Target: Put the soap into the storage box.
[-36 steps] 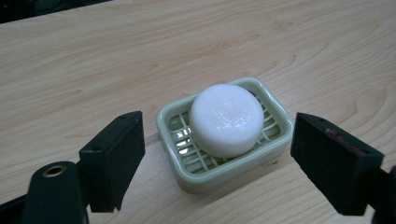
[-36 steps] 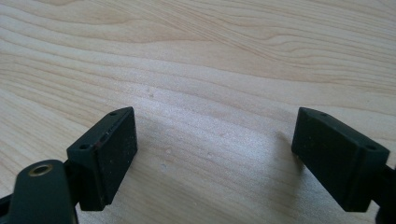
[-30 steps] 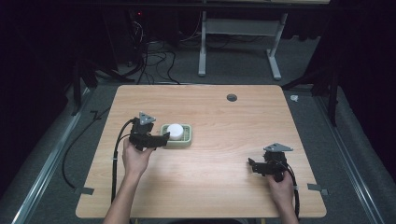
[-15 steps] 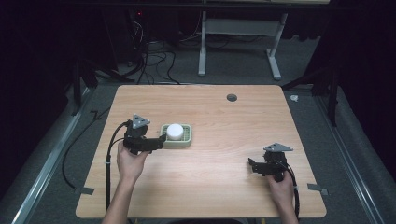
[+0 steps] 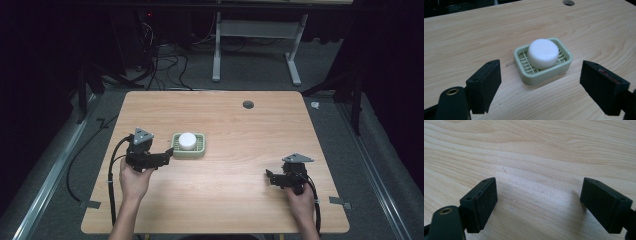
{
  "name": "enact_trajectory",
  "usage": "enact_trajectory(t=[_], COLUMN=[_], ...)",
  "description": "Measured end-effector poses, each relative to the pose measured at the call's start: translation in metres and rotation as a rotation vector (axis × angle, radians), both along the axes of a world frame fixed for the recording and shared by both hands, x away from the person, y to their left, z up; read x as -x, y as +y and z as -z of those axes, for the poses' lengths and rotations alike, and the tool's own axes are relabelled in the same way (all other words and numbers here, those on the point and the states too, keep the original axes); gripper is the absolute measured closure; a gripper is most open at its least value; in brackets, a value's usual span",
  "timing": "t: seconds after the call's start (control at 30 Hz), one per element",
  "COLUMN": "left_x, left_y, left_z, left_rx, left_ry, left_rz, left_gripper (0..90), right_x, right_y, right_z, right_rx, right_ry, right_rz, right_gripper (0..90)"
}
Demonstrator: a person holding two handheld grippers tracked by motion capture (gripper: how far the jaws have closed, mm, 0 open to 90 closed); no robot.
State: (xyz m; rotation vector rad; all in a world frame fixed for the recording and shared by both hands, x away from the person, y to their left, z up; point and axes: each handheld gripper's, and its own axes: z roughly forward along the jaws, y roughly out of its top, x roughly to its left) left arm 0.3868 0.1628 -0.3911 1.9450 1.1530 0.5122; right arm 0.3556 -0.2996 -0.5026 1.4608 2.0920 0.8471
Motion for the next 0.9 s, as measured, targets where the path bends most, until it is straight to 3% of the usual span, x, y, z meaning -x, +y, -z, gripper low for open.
enact_trajectory(t=[0.7, 0.9], left_x=[0.017, 0.021], left_y=[0.023, 0.026], left_z=[0.007, 0.012], left_rx=[0.032, 0.033], left_ry=[-0.01, 0.011], left_rz=[-0.047, -0.06], left_gripper=[18.1, 18.0], right_x=[0.0, 0.0], right_y=[0.0, 0.0], right_z=[0.0, 0.0], right_rx=[0.0, 0.0], right_ry=[0.0, 0.0], right_rz=[0.001, 0.001], right_gripper=[15.1, 15.1])
